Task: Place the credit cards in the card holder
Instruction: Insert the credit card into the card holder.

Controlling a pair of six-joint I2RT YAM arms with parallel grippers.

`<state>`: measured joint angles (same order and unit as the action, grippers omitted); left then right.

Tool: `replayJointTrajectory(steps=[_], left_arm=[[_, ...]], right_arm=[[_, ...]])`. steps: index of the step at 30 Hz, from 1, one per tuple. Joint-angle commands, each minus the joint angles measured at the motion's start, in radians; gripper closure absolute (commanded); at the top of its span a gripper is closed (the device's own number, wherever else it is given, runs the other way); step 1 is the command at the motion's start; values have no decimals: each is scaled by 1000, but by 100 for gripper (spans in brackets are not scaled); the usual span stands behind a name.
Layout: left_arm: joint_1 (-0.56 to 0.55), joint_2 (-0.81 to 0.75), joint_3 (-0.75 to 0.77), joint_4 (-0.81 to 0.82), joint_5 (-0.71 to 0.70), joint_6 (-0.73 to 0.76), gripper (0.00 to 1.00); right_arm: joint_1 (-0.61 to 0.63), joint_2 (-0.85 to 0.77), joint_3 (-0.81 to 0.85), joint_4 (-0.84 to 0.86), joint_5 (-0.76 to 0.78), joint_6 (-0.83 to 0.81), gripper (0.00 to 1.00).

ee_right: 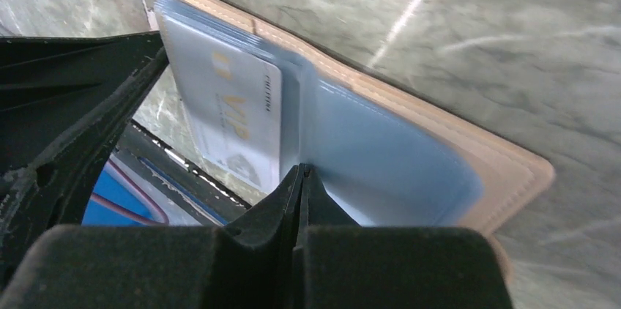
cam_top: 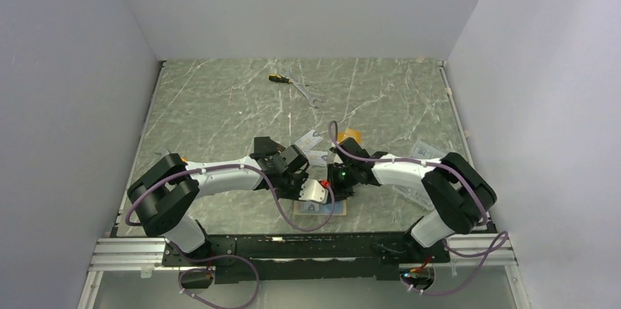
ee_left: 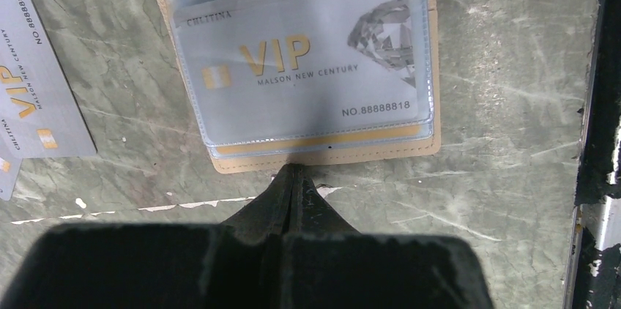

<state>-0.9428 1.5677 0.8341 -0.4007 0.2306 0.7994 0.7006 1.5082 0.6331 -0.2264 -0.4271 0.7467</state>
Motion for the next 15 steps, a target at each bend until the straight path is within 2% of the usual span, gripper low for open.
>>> replayJointTrajectory(steps=[1, 12, 13, 15], left_arm=[[7, -11, -23, -59, 7, -4, 100], [7, -11, -24, -59, 12, 0, 100], [7, -12, -24, -59, 12, 2, 100], [7, -17, -23, -64, 11, 3, 100]], right_arm=[[42, 49, 70, 58, -10, 14, 100], [64, 53, 137, 16, -5, -1, 100], [64, 52, 141, 9, -8, -3, 99], [57, 36, 145, -12, 5, -9, 92]])
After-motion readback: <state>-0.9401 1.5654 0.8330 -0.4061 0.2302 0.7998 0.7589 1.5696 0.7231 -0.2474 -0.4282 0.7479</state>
